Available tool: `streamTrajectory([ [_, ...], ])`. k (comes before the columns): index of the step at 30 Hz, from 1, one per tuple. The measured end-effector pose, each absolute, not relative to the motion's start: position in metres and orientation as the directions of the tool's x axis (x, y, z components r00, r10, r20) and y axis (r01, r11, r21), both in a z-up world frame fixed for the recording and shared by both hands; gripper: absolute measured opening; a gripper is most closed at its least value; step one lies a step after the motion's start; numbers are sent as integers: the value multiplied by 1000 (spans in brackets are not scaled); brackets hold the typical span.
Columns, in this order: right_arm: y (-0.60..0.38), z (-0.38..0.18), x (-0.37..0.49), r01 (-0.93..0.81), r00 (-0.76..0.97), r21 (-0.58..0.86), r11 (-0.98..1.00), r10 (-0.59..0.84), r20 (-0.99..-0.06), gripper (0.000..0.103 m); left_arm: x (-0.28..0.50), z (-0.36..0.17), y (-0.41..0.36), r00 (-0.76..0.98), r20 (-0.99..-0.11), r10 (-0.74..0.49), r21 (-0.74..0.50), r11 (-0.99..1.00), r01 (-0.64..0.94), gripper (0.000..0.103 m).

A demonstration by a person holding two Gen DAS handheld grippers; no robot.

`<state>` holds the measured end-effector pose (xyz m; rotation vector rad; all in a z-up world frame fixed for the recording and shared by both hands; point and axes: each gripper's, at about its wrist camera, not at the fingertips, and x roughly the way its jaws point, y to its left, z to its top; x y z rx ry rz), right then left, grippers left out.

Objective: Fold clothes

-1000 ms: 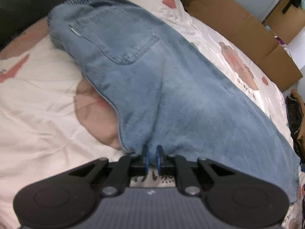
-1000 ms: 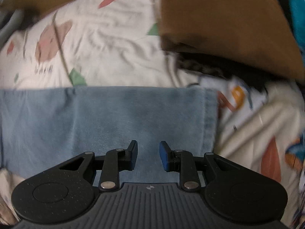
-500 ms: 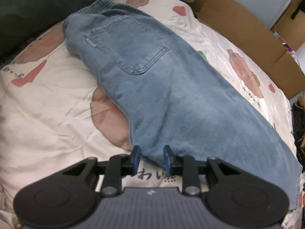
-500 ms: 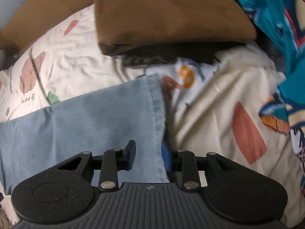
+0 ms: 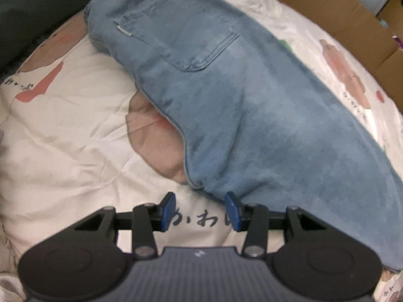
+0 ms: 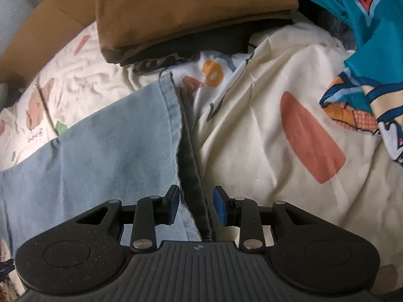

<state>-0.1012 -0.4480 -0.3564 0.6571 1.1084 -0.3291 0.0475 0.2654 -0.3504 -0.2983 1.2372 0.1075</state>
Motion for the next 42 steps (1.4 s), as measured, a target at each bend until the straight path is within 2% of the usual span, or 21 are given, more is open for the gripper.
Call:
streamTrajectory([
  [5,-443,-362,-104,510,452,356,783,108,-886,36,56,-355,263,298,-953,-60,-143,954,-265,47],
  [10,-441,-377,-100,493,426,324,807,100,-899,36,61,-355,258,281,-958,-49,-128,954,-270,48],
  [17,-446,-399,-94,496,450,371,785,133,-883,44,64,-355,250,255,-966,-38,-108,957,-270,49],
  [19,-444,-398,-93,473,457,399,785,168,-873,42,64,-353,246,252,-967,-36,-104,959,-265,49],
  [21,-440,-395,-91,436,447,394,809,186,-875,30,64,-352,243,248,-968,-34,-98,963,-253,49],
  [23,-440,-390,-91,418,448,411,811,210,-869,24,64,-351,239,246,-969,-31,-92,967,-238,49],
  [28,-437,-365,-94,354,480,439,825,243,-843,24,63,-349,234,243,-970,-30,-85,972,-218,49],
  [32,-435,-357,-91,332,502,483,810,282,-818,26,63,-348,231,241,-970,-28,-81,974,-213,49],
  [38,-435,-372,-81,357,486,468,808,267,-832,27,62,-345,225,239,-971,-27,-76,977,-197,49],
  [40,-435,-378,-78,370,481,462,806,260,-838,30,62,-344,225,239,-971,-26,-74,978,-195,49],
  [42,-436,-383,-74,383,476,456,803,252,-843,37,62,-343,226,238,-971,-24,-72,978,-196,49],
])
